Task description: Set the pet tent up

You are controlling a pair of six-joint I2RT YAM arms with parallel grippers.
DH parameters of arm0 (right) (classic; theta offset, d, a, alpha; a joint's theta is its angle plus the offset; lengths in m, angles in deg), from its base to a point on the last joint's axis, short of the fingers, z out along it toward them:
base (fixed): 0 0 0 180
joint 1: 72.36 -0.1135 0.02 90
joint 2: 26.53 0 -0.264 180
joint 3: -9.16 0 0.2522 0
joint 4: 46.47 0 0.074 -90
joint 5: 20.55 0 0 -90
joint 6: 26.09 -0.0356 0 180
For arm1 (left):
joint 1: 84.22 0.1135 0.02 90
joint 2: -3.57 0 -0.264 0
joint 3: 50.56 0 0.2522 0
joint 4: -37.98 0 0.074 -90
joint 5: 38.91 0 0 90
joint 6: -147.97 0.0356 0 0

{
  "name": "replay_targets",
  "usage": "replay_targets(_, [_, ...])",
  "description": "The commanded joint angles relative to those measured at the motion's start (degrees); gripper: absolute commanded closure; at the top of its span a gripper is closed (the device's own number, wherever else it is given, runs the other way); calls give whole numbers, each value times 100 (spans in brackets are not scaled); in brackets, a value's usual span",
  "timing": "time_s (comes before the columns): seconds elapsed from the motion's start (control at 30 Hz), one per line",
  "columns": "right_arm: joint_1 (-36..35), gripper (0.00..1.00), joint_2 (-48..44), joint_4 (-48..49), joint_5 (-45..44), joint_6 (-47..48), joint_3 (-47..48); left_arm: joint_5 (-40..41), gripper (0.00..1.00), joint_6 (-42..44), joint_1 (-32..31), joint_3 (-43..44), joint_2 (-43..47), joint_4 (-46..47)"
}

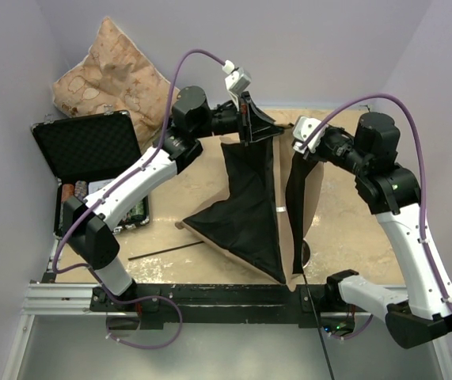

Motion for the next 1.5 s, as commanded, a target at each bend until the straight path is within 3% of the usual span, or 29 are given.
replay_targets(0.0, [-109, 100, -23, -402, -136, 362, -104, -28, 100, -64, -63, 92, 111, 478])
replay_targets(0.6, [-110, 100, -103, -446, -268, 362, -360, -556, 100, -987, 130, -515, 348, 1955])
replay_targets(0.67, [-110, 100, -129, -428, -224, 354, -325, -503, 100, -743, 104, -349, 278, 1562])
replay_targets(0.83, [-118, 100, -6, -507, -119, 388, -158, -275, 100, 338, -124, 599, -91, -423])
replay_targets(1.03, [-136, 100, -6, -613, -224, 582, -193, -47, 100, 831, -230, 1146, -381, -1331])
replay_targets(1.23, [-171, 100, 99, -639, -277, 582, -35, 253, 100, 1771, -493, 1822, -759, -2859])
replay_targets(1.47, [-189, 100, 152, -560, -172, 381, 44, 271, 97, 1816, -529, 1850, -839, -3011])
